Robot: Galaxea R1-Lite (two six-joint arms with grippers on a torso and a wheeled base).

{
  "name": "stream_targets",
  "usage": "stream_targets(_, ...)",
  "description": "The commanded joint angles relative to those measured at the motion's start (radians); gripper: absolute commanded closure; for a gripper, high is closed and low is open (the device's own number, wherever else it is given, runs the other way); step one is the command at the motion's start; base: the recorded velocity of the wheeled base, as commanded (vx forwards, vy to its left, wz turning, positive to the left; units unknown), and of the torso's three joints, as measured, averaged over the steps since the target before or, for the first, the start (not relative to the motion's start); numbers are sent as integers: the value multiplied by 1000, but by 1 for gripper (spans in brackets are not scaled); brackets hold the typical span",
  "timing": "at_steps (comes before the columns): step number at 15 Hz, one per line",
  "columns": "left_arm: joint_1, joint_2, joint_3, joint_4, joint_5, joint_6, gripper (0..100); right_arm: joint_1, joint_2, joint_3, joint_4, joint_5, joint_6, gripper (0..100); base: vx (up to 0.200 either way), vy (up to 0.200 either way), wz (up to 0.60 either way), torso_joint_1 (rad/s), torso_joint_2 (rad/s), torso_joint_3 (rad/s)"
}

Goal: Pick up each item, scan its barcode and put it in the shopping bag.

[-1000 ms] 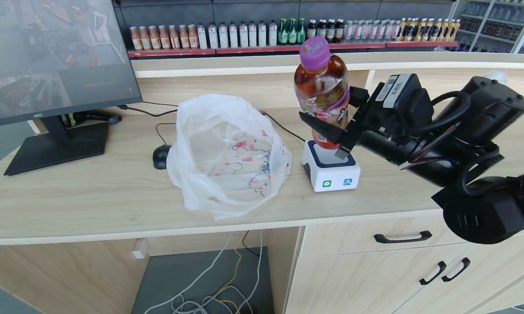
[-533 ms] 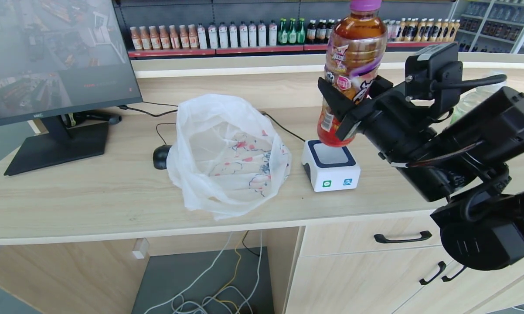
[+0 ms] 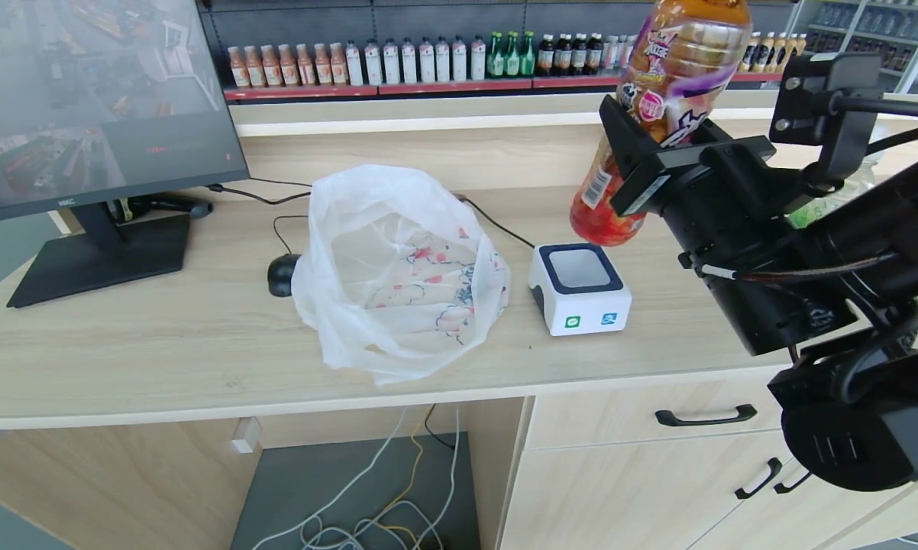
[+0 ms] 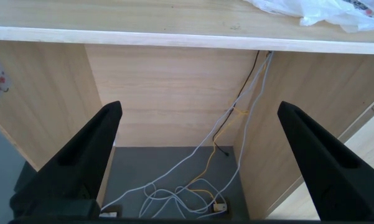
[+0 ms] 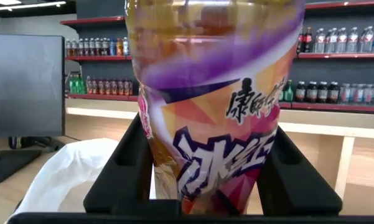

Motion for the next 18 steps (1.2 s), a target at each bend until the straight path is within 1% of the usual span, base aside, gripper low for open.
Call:
stream_targets(1, 0, 0, 0, 0, 2, -1, 0, -1, -7, -4, -1, -2, -3, 100, 0, 0, 0, 0, 0, 0)
stream_targets(4, 0, 0, 0, 0, 2, 1, 0, 1, -2, -12, -1, -2, 17, 100, 0, 0, 0, 0, 0, 0)
stream_targets(5, 0, 0, 0, 0, 0, 1, 0, 1, 2, -27, -1, -31, 47, 100, 0, 0, 0, 0, 0, 0)
stream_targets(6, 0, 0, 0, 0, 0, 1, 0, 1, 1, -27, -1, -62, 53, 100, 0, 200, 0, -2, 2, -2)
stream_targets(7, 0, 0, 0, 0, 2, 1, 0, 1, 1, -29, -1, -71, 62, 100, 0, 200, 0, 2, 7, 7)
stream_targets(18, 0, 0, 0, 0, 2, -2, 0, 15, 21, -36, -1, -72, 71, 100, 0, 200, 0, 3, 3, 1)
